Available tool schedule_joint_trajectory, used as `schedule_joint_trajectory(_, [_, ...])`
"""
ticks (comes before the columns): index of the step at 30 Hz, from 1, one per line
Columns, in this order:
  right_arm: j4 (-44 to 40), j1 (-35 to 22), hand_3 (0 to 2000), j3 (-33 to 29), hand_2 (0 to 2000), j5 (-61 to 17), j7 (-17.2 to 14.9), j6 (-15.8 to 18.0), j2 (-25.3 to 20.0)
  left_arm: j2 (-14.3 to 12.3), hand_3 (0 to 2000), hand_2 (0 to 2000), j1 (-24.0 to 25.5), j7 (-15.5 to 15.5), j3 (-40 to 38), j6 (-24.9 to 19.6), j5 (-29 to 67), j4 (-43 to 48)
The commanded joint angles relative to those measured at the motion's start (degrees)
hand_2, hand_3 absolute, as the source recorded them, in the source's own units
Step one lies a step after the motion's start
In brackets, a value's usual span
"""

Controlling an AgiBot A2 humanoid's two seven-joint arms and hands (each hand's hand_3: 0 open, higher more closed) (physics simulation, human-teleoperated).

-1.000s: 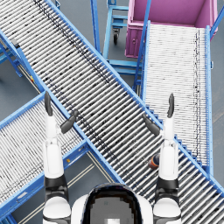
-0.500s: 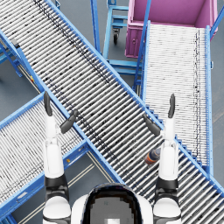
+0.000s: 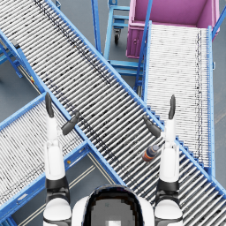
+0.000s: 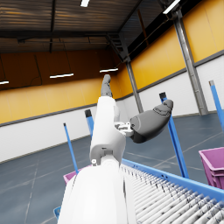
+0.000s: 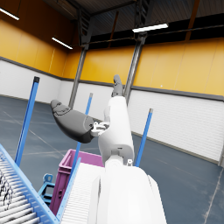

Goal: Pick up the oil and place it on the left assembly line, put the cola on the right, and keep Sprite still

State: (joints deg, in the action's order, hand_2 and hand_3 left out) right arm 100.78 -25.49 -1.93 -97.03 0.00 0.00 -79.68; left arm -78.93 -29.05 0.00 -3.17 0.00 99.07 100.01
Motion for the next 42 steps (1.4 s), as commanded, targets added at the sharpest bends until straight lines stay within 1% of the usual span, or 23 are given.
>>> schedule_joint_trajectory(1, [-0.06,0.02,0,0.0,0,2.49,0.0,0.0,-0.04,-0.04,0,0,0.12,0.0,0.01,0.0,-2.49,0.1])
schedule_joint_trajectory(2, [-0.24,-1.1,0,-0.23,0,4.33,0.0,0.0,-0.09,-0.06,0,0,-0.56,0.0,-0.25,0.0,-4.33,0.58])
schedule_joint_trajectory(4, [-0.23,-0.18,0,-0.12,0,6.59,0.0,0.0,-0.15,-0.11,0,0,-0.74,0.0,-0.74,0.0,-6.59,0.51])
schedule_joint_trajectory(5, [0.32,-0.73,0,-0.4,0,7.26,0.0,0.0,-0.18,-0.18,0,0,0.12,0.0,-0.33,0.0,-7.26,0.33])
schedule_joint_trajectory(7, [0.03,-0.76,0,-0.19,0,8.09,0.0,0.0,-0.27,-0.18,0,0,-0.92,0.0,-1.01,0.0,-8.09,0.49])
schedule_joint_trajectory(8, [-0.14,-0.14,0,-0.21,0,8.34,0.0,0.0,-0.31,-0.26,0,0,0.02,0.0,-0.63,0.0,-8.33,0.36])
schedule_joint_trajectory(10, [0.35,-0.58,0,-0.1,0,8.64,0.0,0.0,-0.38,-0.29,0,0,-0.76,0.0,-1.08,0.0,-8.64,0.46])
schedule_joint_trajectory(13, [2.24,2.8,0,-0.74,0,8.84,0.0,0.0,-0.47,-0.44,0,0,0.29,0.0,-0.87,0.0,-8.84,0.44])
schedule_joint_trajectory(18, [4.32,4.78,0,-0.83,0,8.94,0.0,0.0,-0.71,-0.62,0,0,0.42,0.0,-0.53,0.0,-8.93,1.06])
schedule_joint_trajectory(27, [7.02,12.34,0,1.16,0,8.96,0.0,0.0,-0.86,-1.01,0,0,1.26,0.0,0.87,0.0,-8.95,1.86])
schedule_joint_trajectory(29, [7.59,13.25,0,0.77,0,8.95,0.0,0.0,-0.95,-1.09,0,0,2.0,0.0,0.62,0.0,-8.95,1.79])
schedule_joint_trajectory(31, [7.63,11.88,0,0.21,0,8.95,0.0,0.0,-1.08,-1.16,0,0,1.23,0.0,1.26,0.0,-8.95,1.61])
schedule_joint_trajectory(32, [7.68,11.74,0,-0.05,0,8.95,0.0,0.0,-1.11,-1.19,0,0,2.06,0.0,0.99,0.0,-8.95,1.68])
schedule_joint_trajectory(35, [7.93,11.31,0,-0.16,0,8.95,0.0,0.0,-1.21,-1.3,0,0,1.41,0.0,0.89,0.0,-8.95,1.86])
schedule_joint_trajectory(36, [8.5,10.93,0,-0.27,0,8.96,0.0,0.0,-1.24,-1.33,0,0,2.1,0.0,1.04,0.0,-8.95,1.57])
schedule_joint_trajectory(37, [8.55,9.98,0,-0.74,0,8.96,0.0,0.0,-1.2,-1.37,0,0,0.89,0.0,0.93,0.0,-8.95,1.33])
schedule_joint_trajectory(39, [8.22,7.85,0,-1.94,0,8.95,0.0,0.0,-0.94,-1.45,0,0,0.56,0.0,0.86,0.0,-8.95,1.4])
schedule_joint_trajectory(40, [8.33,7.37,0,-2.39,0,8.96,0.0,0.0,-0.87,-1.49,0,0,1.73,0.0,1.01,0.0,-8.95,1.44])
schedule_joint_trajectory(42, [8.26,6.52,0,-2.58,0,8.96,0.0,0.0,-0.8,-1.53,0,0,0.9,0.0,0.54,0.0,-8.95,1.61])
